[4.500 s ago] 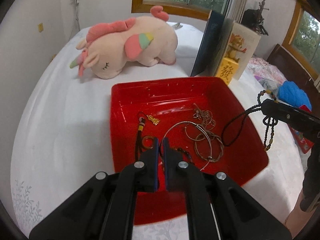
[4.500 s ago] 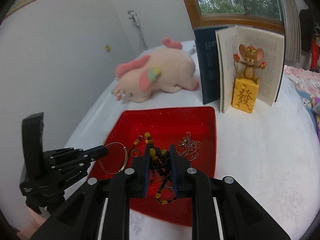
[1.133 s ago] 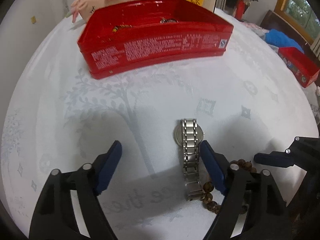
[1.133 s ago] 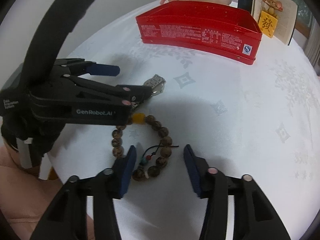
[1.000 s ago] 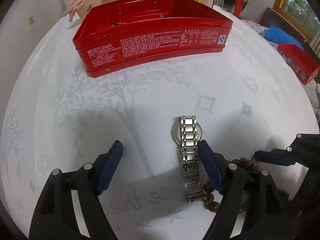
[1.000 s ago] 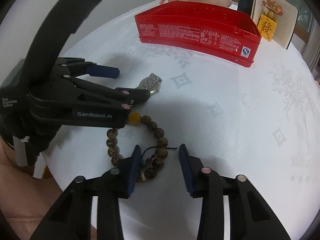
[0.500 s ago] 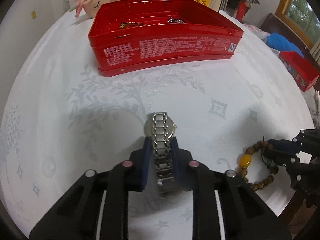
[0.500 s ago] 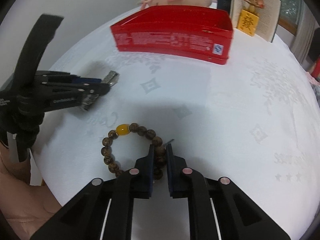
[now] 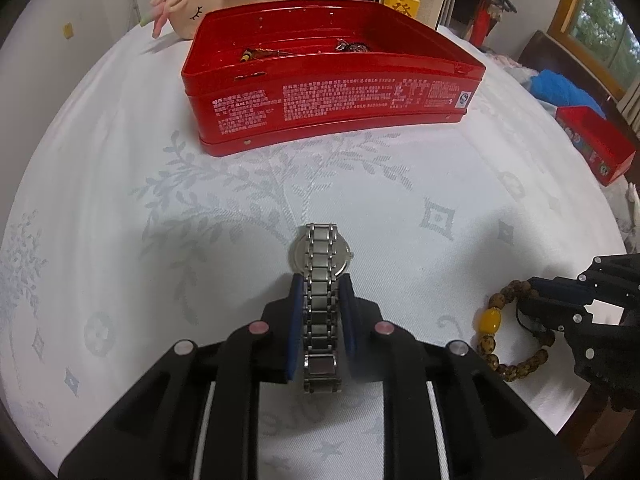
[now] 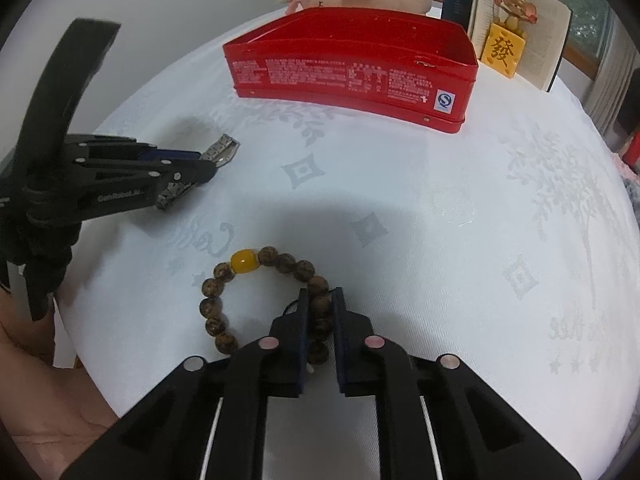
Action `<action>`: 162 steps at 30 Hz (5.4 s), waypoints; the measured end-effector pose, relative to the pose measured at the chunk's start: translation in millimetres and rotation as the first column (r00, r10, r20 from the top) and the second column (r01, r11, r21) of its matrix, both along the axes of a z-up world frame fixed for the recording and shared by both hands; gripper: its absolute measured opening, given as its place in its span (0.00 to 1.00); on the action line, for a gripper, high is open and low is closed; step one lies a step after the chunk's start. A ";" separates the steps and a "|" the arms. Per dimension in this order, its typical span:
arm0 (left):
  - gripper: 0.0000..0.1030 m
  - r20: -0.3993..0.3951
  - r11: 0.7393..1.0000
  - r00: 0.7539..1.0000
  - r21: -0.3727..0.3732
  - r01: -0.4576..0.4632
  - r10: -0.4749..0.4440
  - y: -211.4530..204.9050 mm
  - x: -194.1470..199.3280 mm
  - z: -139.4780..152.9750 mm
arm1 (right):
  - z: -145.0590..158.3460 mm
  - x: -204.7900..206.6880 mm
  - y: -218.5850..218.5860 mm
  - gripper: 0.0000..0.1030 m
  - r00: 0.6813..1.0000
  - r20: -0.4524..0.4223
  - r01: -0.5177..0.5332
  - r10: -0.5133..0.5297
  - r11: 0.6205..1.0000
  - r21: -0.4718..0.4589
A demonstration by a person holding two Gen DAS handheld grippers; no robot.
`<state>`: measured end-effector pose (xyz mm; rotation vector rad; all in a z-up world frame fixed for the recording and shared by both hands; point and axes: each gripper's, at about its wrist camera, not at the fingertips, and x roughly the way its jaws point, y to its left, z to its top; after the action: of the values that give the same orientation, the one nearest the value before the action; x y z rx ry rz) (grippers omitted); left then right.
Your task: Organize jewelry
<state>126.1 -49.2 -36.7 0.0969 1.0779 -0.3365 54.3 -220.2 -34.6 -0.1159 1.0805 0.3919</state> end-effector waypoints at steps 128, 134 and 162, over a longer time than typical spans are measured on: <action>0.92 0.259 0.989 0.954 -0.028 -0.145 0.147 0.2 122.4 107.8 | 100.4 200.6 -9.0 0.96 0.954 0.151 0.265 -0.259 0.964 -0.024; 0.93 0.196 0.980 0.961 -0.028 -0.195 0.197 20.4 113.9 105.4 | 103.6 180.9 -8.2 0.96 0.957 0.124 0.270 -0.263 0.962 -0.045; 0.93 0.075 0.963 0.961 0.020 -0.269 0.267 33.5 92.3 68.4 | 68.7 146.8 -6.5 0.96 0.964 -0.024 0.267 -0.266 0.964 0.008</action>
<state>218.3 -15.7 31.7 -0.0110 1.0107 -0.0719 201.1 -226.7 34.1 0.0447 1.0996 0.1566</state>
